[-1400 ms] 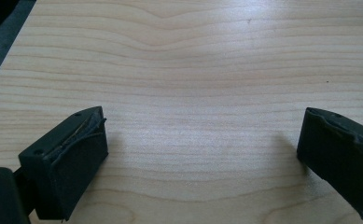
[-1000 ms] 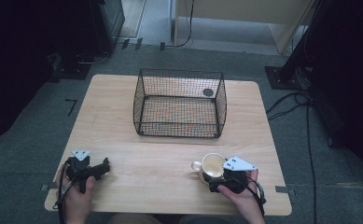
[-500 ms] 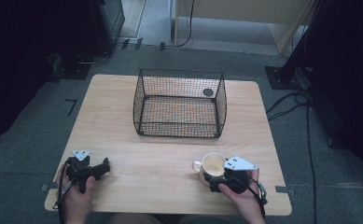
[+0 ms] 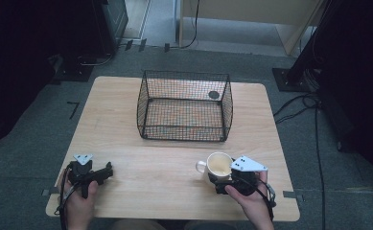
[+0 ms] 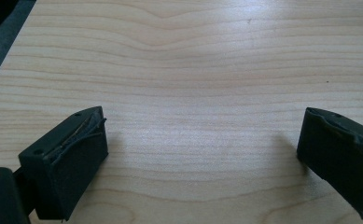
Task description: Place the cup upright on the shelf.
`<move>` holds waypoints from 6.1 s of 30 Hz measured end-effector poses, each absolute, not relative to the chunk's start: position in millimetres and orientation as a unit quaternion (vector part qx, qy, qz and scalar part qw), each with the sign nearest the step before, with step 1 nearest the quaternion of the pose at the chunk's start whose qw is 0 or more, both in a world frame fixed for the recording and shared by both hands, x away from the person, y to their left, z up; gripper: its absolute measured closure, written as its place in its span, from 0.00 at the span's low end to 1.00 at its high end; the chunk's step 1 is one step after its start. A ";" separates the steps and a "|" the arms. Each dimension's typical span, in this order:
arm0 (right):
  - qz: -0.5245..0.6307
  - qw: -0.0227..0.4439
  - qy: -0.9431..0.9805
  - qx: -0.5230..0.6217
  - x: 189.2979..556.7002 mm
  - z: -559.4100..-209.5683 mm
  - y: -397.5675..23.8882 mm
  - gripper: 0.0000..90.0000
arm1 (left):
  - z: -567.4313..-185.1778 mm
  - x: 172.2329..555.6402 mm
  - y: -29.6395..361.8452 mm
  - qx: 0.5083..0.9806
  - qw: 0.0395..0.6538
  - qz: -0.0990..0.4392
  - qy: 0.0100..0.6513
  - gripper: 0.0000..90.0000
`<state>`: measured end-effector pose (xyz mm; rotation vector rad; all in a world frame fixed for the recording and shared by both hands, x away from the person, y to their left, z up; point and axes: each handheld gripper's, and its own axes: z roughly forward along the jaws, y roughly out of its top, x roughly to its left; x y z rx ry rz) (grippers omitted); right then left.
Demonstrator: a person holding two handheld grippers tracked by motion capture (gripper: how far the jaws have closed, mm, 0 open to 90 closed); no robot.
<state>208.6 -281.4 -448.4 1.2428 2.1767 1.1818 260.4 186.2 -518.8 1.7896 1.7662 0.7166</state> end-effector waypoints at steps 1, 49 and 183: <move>0.421 0.184 0.771 0.440 210.0 -444.4 -280.3 0.11 | -518.8 260.4 186.2 0.661 0.261 0.265 0.652 0.02; 0.439 0.213 0.773 0.406 271.6 -358.7 -247.8 0.11 | -518.7 260.5 186.1 0.660 0.261 0.264 0.653 0.02; 0.353 0.196 0.818 0.409 485.1 -434.8 -204.4 0.00 | -518.9 260.4 186.0 0.660 0.261 0.265 0.653 0.02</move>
